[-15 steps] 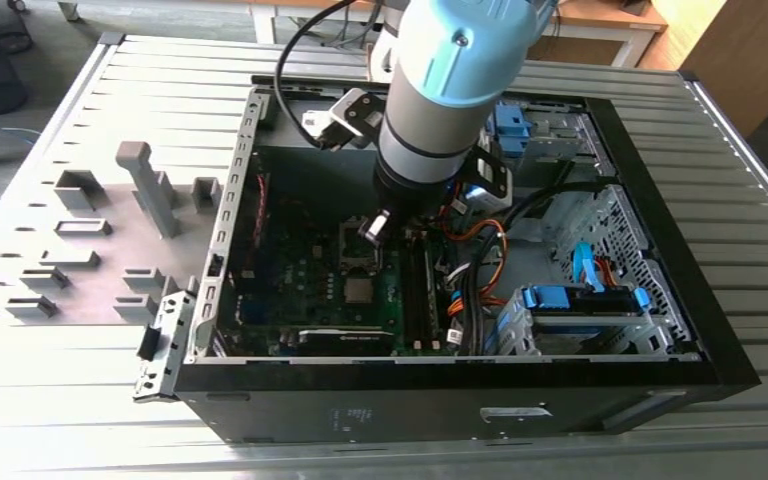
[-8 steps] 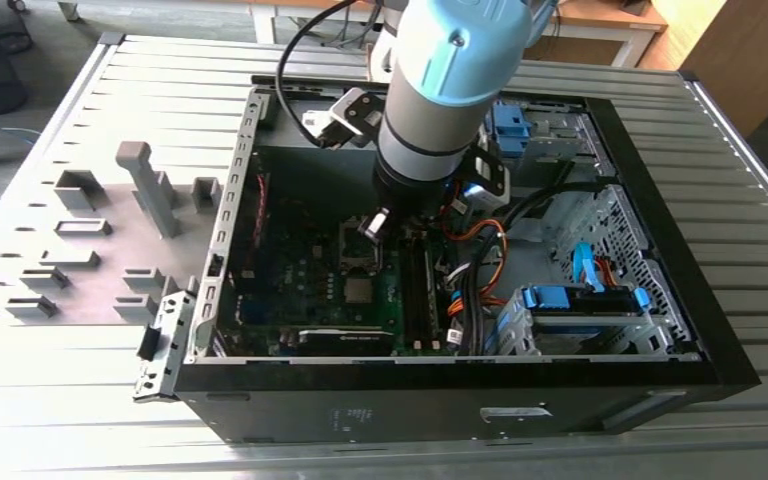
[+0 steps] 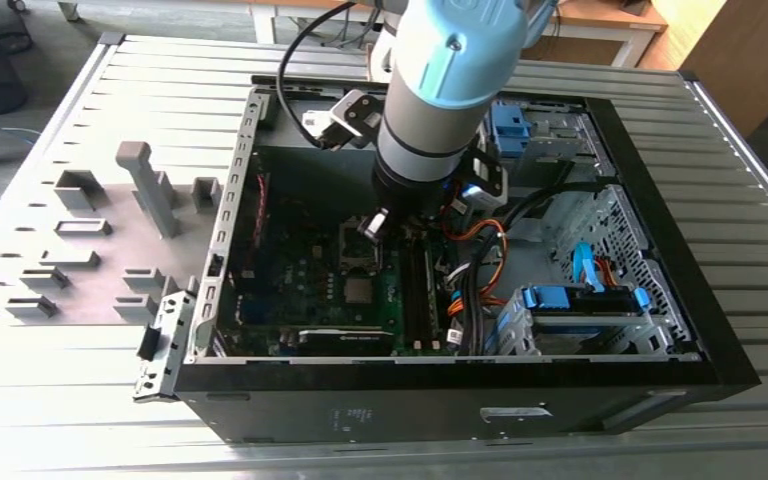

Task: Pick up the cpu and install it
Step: 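Close the cpu cover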

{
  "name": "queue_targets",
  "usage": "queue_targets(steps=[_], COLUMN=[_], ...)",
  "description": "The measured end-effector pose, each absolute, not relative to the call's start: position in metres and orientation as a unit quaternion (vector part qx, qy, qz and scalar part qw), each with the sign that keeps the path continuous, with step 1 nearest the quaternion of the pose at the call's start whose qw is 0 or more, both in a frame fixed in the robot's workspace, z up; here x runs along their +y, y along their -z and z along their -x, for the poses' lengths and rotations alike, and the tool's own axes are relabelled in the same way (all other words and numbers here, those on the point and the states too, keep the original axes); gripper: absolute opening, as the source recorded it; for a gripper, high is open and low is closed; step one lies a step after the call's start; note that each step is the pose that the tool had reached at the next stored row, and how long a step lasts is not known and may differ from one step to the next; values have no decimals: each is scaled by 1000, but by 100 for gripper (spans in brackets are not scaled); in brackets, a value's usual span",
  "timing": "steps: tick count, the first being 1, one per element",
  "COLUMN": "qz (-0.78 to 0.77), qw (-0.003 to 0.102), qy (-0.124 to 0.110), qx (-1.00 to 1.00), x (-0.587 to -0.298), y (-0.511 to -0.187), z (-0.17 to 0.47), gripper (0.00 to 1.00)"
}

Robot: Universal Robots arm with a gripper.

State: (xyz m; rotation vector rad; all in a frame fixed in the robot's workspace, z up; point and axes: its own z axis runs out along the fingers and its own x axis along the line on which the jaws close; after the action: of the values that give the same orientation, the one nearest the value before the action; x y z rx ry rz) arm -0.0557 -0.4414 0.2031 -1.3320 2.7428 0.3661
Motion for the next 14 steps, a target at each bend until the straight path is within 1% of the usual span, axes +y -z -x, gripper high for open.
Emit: queue_targets(steps=[14], qz=[434], qw=[35], qy=[-119], qx=[893], x=[-438], y=[-200], z=[56], gripper=[11])
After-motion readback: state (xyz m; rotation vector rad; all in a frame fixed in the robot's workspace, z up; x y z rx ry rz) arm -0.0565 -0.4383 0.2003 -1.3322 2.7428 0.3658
